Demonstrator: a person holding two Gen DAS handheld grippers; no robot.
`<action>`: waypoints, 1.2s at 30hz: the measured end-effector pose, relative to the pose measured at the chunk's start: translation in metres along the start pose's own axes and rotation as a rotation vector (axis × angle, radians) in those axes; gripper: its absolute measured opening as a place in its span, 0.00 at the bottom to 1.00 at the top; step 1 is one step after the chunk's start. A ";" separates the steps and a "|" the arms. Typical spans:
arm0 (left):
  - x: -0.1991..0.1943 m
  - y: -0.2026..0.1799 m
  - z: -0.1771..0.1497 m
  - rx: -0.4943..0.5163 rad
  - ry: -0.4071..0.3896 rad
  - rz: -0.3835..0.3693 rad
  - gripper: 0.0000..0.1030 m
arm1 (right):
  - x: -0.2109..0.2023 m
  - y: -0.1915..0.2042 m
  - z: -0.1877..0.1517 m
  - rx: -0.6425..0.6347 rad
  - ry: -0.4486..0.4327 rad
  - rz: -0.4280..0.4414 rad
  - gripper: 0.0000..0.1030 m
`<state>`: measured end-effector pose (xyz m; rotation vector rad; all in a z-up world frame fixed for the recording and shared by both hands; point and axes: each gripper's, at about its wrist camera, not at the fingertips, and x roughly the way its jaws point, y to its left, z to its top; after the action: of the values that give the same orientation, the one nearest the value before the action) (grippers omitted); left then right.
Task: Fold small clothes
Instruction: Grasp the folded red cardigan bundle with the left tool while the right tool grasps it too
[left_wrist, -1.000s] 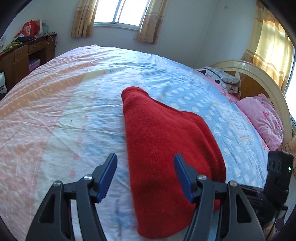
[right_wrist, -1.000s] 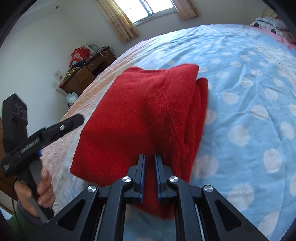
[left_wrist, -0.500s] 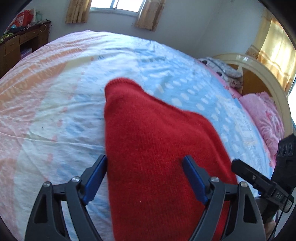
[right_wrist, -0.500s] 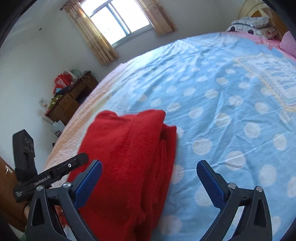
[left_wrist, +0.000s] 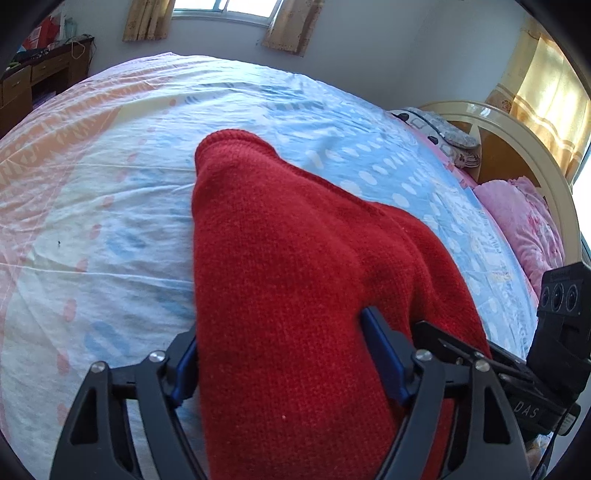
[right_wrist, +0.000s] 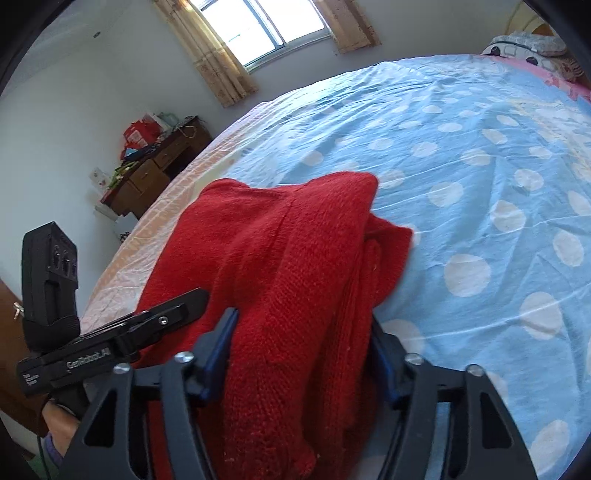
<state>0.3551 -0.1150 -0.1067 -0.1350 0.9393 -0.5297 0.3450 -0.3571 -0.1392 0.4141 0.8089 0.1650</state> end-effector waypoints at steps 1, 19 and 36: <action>-0.001 -0.001 0.000 0.006 -0.004 0.002 0.73 | 0.000 0.000 0.000 0.003 0.001 0.005 0.58; -0.073 -0.033 -0.032 0.102 -0.060 0.150 0.36 | -0.068 0.069 -0.031 0.038 -0.047 0.003 0.39; -0.173 -0.008 -0.091 0.075 -0.144 0.239 0.36 | -0.115 0.160 -0.101 0.003 -0.065 0.098 0.39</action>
<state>0.1979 -0.0269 -0.0312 0.0076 0.7814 -0.3295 0.1947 -0.2164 -0.0574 0.4596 0.7259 0.2402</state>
